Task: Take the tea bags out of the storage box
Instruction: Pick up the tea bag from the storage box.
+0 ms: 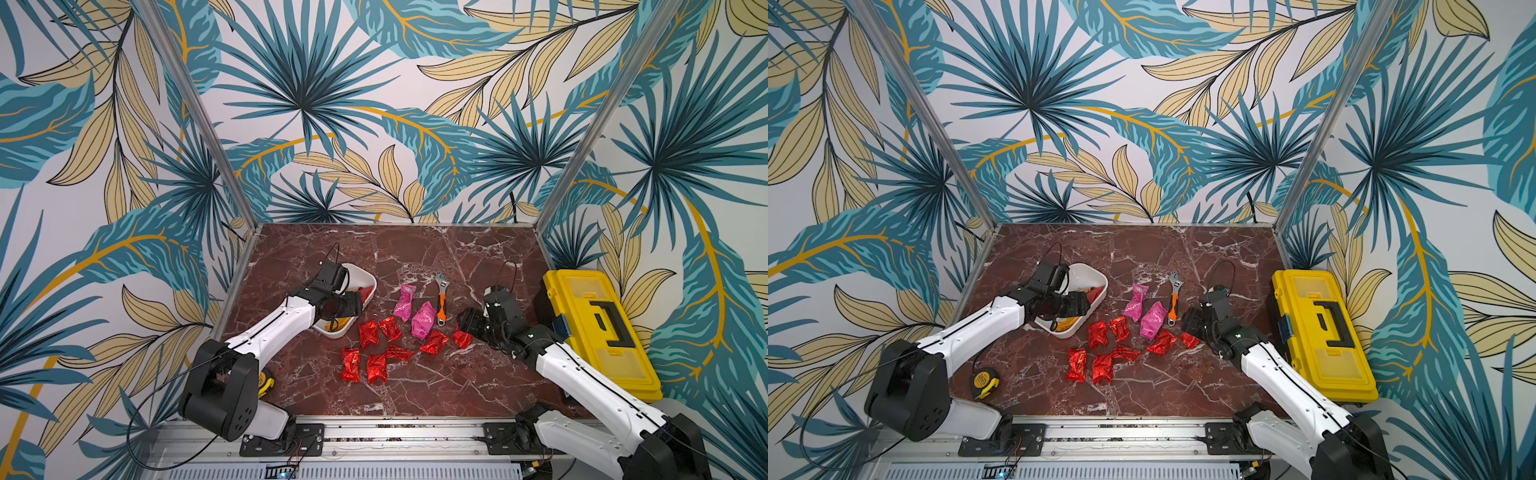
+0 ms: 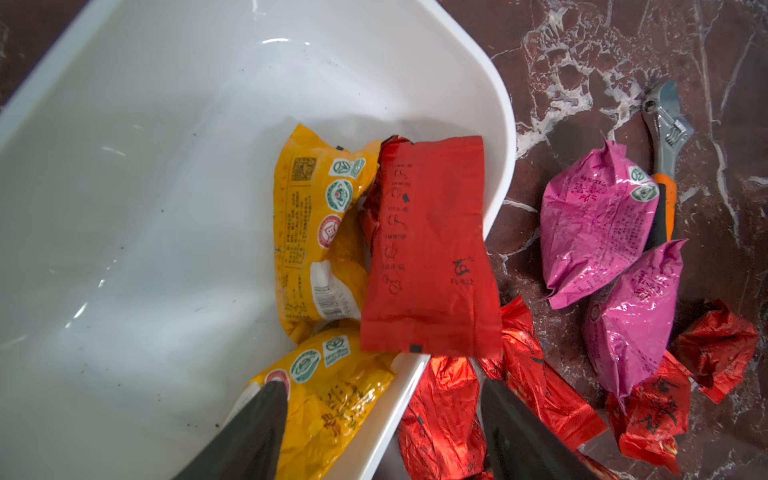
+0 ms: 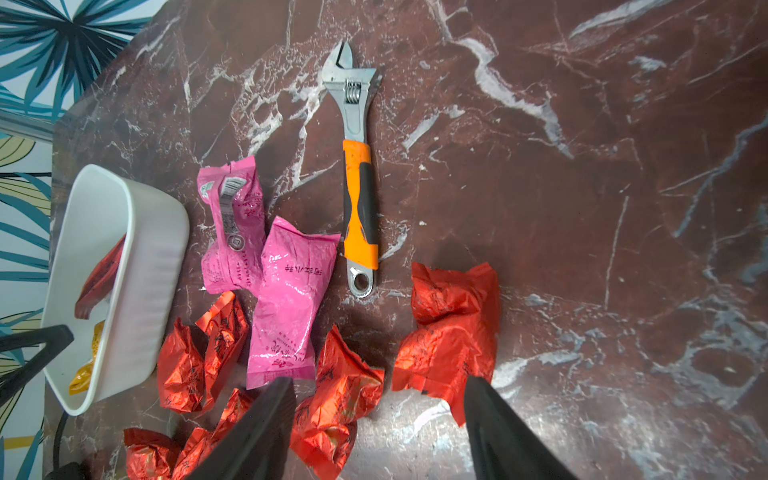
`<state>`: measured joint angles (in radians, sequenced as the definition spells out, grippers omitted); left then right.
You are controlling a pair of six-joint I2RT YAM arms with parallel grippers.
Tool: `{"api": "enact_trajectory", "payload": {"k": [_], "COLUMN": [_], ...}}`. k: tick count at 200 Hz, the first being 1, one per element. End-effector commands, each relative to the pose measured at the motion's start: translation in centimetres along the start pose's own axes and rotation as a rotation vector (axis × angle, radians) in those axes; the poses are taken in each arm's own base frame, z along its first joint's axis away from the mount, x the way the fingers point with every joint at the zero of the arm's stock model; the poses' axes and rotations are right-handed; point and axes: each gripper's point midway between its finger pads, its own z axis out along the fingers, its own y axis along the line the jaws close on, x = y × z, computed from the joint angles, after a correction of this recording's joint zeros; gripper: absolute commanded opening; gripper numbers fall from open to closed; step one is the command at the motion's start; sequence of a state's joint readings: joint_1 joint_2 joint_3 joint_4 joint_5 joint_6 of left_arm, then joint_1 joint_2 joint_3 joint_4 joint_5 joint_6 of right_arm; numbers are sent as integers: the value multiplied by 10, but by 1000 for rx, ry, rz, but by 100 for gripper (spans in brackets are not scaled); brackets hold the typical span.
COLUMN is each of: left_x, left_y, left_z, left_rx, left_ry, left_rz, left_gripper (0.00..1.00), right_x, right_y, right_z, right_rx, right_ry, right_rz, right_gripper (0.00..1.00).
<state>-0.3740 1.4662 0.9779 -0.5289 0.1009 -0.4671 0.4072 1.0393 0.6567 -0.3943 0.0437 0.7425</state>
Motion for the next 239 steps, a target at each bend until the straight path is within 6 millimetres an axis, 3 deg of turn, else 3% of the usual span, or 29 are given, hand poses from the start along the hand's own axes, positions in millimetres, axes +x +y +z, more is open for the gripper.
{"api": "enact_trajectory", "payload": {"k": [1,26,57,117,158,239], "left_x": [-26,-26,-26,-31,-34,-43], "left_y": [-22,-31,-26,-22,-18,-23], "left_z": [-10,-7,-2,20,30,14], "left_rx": [48,56,8,-36,-69,-60], "left_ry": [-58,-49,-36,5,16,-26], "left_rz": [30,50,71,103,109,121], "left_gripper": [76,78,84,77,62,24], "right_x": [5,5,5,5,4,4], "right_y": [-1,-1,1,3,3,4], "right_z": [0,1,2,3,1,2], "right_rx": [1,-2,-6,-15,-17,-22], "right_ry": [31,32,33,31,24,29], "right_rz": [-7,-4,-6,0,1,1], "right_gripper": [70,70,70,70,70,70]}}
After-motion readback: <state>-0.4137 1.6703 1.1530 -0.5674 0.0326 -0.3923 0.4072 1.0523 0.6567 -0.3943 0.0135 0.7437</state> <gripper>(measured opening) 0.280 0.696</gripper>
